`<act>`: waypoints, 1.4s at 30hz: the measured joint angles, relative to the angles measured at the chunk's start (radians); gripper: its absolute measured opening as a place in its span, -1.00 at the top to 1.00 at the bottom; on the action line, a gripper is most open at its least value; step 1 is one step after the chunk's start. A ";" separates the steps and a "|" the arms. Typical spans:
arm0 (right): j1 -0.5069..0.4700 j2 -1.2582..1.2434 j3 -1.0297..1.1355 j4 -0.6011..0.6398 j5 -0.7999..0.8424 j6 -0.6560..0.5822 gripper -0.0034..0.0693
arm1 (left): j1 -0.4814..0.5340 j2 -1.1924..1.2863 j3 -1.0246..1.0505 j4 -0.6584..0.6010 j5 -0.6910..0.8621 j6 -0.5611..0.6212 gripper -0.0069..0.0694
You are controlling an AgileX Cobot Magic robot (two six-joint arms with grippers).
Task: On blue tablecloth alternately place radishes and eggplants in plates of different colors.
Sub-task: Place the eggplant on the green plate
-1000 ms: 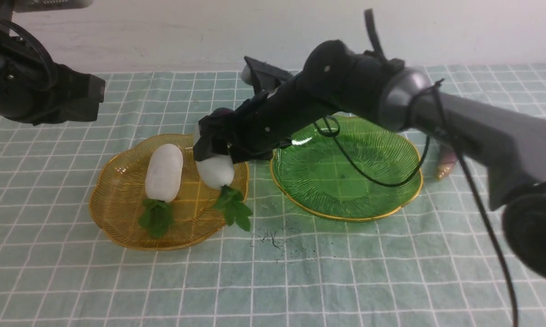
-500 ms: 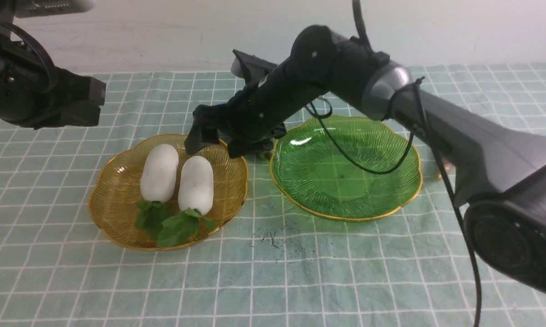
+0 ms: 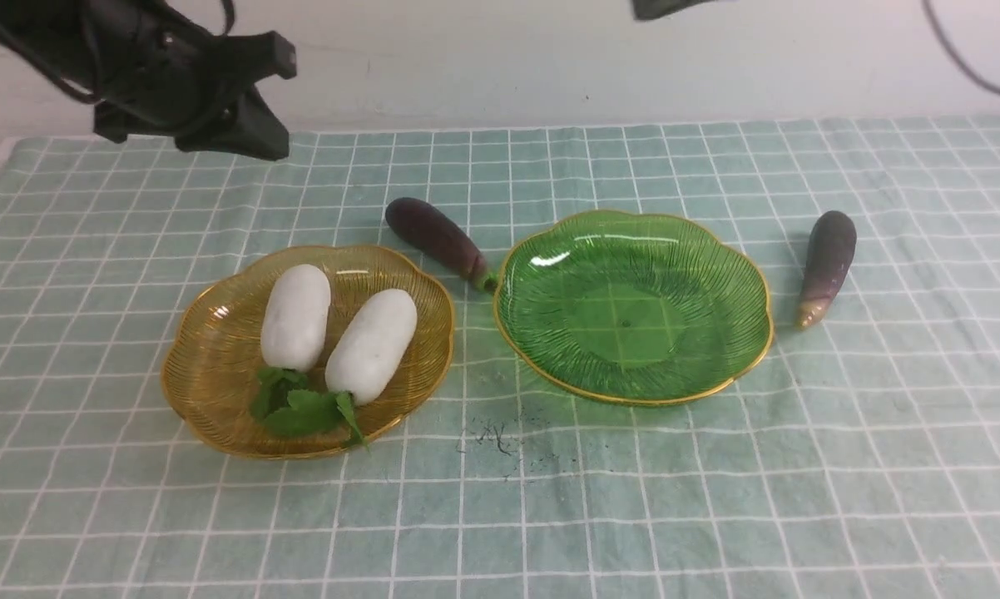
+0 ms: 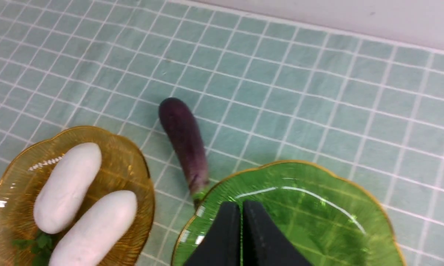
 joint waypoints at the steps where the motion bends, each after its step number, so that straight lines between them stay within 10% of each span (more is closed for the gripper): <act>1: -0.017 -0.048 0.049 -0.011 0.003 0.000 0.93 | -0.017 0.045 -0.048 0.019 0.002 -0.024 0.83; 8: -0.088 -0.239 0.298 -0.055 0.011 0.000 0.95 | -0.103 0.330 -0.340 0.090 0.002 -0.148 0.58; 18: -0.095 -0.290 0.475 -0.080 0.011 -0.007 0.95 | -0.123 0.628 -0.542 0.096 -0.087 -0.241 -0.52; 23: -0.095 -0.290 0.484 -0.080 0.011 -0.026 0.95 | -0.124 0.661 -0.547 0.097 -0.126 -0.241 -0.76; 34: -0.095 -0.291 0.488 -0.078 0.011 -0.042 0.95 | -0.128 0.709 -0.550 0.042 -0.215 -0.240 -0.71; 42: -0.095 -0.292 0.488 -0.076 0.011 -0.053 0.95 | -0.129 0.720 -0.580 0.002 -0.233 -0.225 0.05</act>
